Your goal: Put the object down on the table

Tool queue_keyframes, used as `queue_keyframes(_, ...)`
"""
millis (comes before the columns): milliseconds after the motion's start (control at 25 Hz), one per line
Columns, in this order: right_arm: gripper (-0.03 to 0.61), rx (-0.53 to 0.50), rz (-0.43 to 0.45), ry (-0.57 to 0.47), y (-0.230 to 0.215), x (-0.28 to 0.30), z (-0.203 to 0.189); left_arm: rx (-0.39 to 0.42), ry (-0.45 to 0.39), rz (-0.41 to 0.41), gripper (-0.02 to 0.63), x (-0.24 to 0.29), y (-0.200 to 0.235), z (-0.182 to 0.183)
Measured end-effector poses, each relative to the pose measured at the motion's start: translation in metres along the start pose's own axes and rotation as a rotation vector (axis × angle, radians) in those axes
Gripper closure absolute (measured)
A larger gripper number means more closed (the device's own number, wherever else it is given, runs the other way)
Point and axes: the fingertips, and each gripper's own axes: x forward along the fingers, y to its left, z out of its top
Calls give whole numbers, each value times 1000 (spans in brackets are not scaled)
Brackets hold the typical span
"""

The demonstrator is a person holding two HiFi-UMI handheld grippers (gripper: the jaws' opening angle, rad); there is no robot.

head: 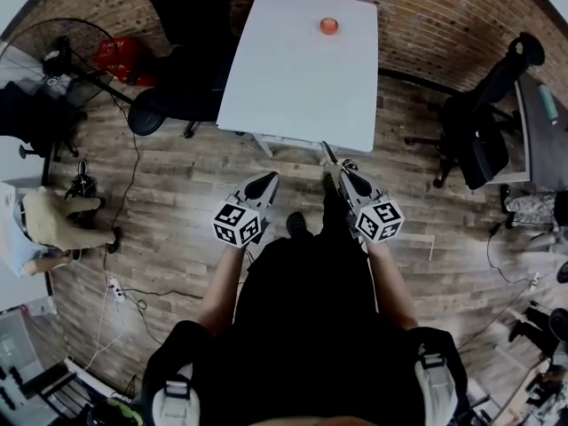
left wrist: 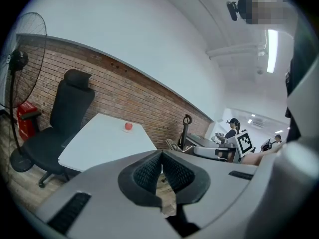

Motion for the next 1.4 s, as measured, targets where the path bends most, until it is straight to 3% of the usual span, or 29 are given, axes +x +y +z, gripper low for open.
queue_keyframes(400,577,-3,22,14,-21,26,13,-11,11,42,594,12,19,7)
queue_keyframes(1120,577,-13,67,78,-78,89,48,-33,30,49,594,88,52,44)
queue_keyframes(1400,577,-13,99,118,-104,118,55,-51,29,90,594,113,73,56)
